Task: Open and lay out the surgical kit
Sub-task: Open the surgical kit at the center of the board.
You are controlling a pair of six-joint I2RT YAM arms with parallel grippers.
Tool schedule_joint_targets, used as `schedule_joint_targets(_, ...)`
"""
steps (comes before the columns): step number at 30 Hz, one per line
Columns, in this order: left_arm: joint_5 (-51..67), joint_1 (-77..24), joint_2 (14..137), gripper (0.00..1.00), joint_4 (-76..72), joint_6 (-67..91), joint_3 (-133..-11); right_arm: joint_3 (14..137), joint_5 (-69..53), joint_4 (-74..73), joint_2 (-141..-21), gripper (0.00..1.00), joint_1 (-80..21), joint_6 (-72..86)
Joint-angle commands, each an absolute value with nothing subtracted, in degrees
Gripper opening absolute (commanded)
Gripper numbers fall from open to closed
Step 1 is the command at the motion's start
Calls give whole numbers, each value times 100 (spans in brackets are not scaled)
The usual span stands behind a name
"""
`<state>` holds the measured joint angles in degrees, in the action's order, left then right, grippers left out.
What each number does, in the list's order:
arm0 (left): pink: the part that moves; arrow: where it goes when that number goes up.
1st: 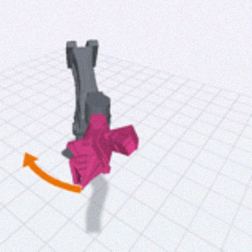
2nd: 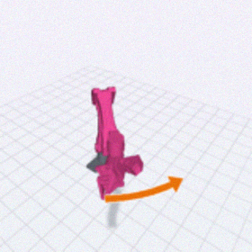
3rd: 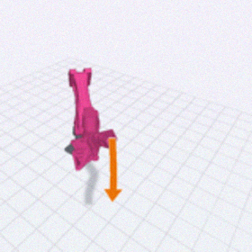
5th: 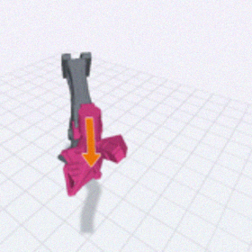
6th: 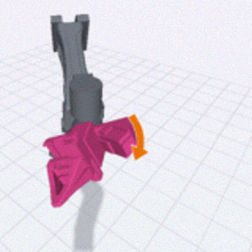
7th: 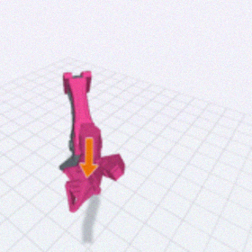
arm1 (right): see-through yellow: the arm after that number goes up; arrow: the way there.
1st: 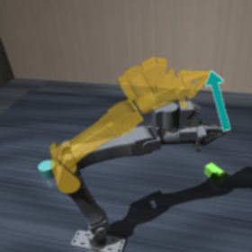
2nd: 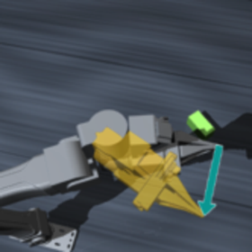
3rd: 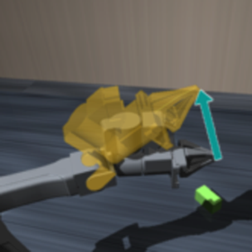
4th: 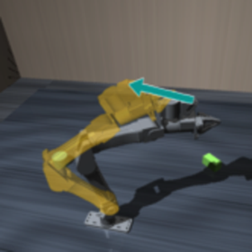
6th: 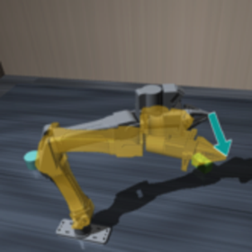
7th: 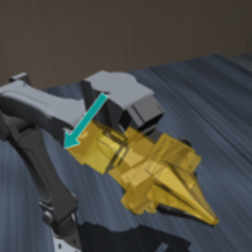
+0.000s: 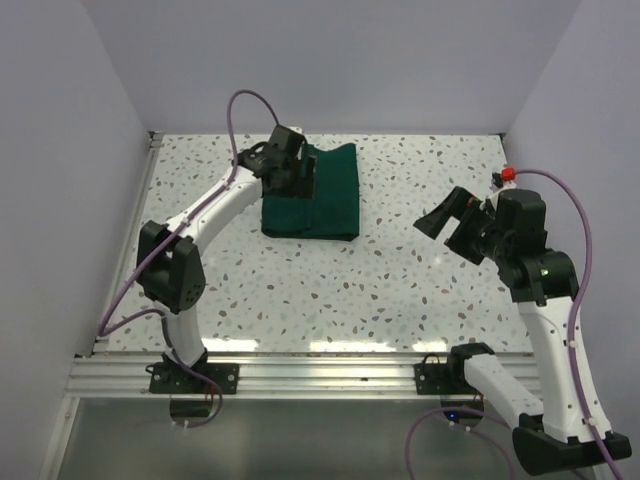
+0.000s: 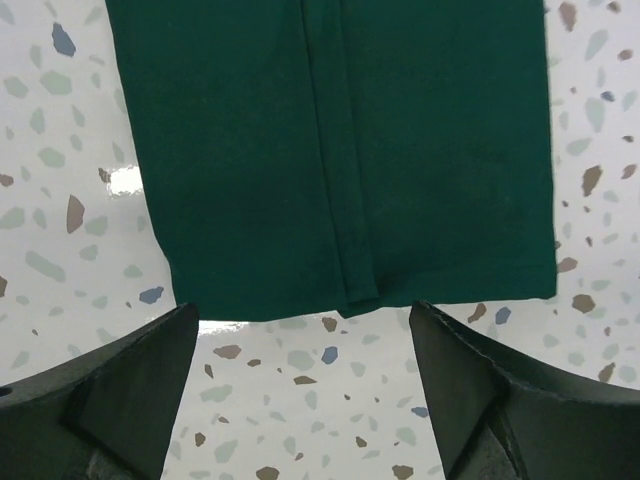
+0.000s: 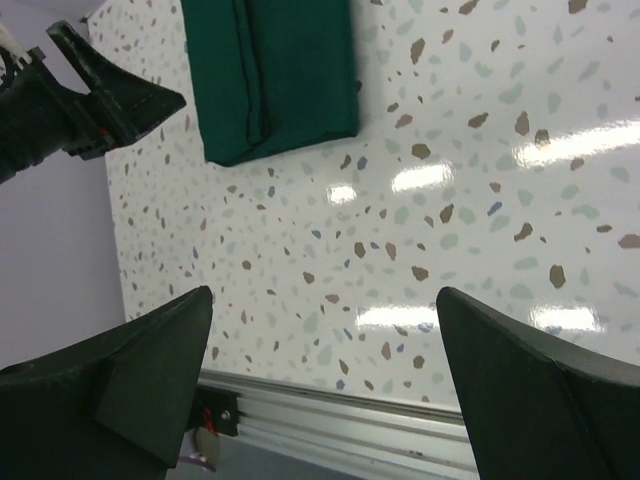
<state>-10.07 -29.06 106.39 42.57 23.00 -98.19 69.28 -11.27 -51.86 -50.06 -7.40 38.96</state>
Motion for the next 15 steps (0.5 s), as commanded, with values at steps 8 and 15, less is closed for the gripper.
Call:
schedule_joint_targets(8, -1600, -3296, 11460, 89, 3868, 2382, -9589, 7066, -879, -6090, -4808, 99, -729, 3393)
schedule_joint_targets(15, -1845, -3498, 11952, 88, 3770, 2452, -9589, 7031, -800, -6293, -4711, 99, -729, 3261)
